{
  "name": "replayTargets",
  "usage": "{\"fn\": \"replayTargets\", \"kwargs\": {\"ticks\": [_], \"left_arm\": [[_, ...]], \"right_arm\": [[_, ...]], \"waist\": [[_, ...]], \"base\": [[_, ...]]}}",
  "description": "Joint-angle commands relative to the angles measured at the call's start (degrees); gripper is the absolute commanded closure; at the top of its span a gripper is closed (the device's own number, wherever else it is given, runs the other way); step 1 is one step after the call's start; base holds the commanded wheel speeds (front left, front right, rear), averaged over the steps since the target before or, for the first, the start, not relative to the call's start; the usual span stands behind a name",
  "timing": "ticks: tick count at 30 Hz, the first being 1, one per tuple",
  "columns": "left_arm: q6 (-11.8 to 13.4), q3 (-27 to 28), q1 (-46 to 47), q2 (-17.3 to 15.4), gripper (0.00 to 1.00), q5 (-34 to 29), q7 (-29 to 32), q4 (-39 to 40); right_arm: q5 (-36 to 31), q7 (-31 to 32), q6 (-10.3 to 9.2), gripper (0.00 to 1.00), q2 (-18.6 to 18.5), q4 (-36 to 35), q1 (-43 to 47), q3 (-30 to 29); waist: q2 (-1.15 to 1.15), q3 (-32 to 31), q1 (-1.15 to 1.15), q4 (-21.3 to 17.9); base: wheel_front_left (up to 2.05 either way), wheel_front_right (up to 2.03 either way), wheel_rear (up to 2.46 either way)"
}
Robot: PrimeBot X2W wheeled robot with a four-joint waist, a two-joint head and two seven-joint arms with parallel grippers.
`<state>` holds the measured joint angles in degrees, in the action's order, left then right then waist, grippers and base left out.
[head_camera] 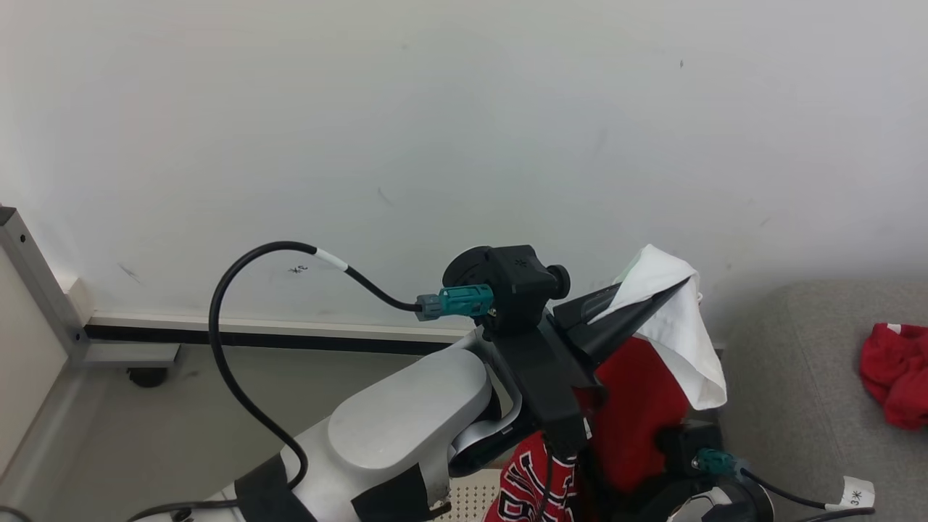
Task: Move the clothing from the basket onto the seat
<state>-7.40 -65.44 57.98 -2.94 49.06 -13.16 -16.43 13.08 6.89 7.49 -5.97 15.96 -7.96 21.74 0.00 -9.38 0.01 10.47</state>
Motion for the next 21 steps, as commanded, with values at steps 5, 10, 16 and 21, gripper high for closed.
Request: {"fn": "replayTargets", "kwargs": {"ticks": [5, 10, 16, 21], "left_arm": [[1.2, 0.3, 0.3, -1.6, 0.68, -0.3, -0.5, -0.5], [3.6, -0.7, -0.9, -3.0, 0.0, -3.3, -1.0, -3.6], [5.8, 1.2, -5.5, -5.0, 0.0, -7.4, -2.0, -6.7], [5.0, 7.2, -12.9, -7.3, 0.0, -10.5, -2.1, -4.2]], "right_arm": [[1.2, -1.8, 0.0, 1.0, 0.9, 2.0, -1.7, 1.0], [1.5, -2.7, 0.0, 1.0, 1.0, 2.0, -1.7, 0.6], [0.4, -3.0, 0.0, 1.0, 1.4, -0.4, -1.3, -0.8], [-0.5, -1.8, 0.0, 1.0, 0.8, -3.7, -2.2, -0.8]], "waist": [[0.0, 0.3, -0.01, -0.1], [0.0, 0.8, -0.01, -1.0], [0.0, 1.9, -0.01, -5.2], [0.0, 3.1, -0.01, -11.3]], "base": [[0.0, 0.0, 0.0], [0.0, 0.0, 0.0], [0.0, 0.0, 0.0], [0.0, 0.0, 0.0]]}}
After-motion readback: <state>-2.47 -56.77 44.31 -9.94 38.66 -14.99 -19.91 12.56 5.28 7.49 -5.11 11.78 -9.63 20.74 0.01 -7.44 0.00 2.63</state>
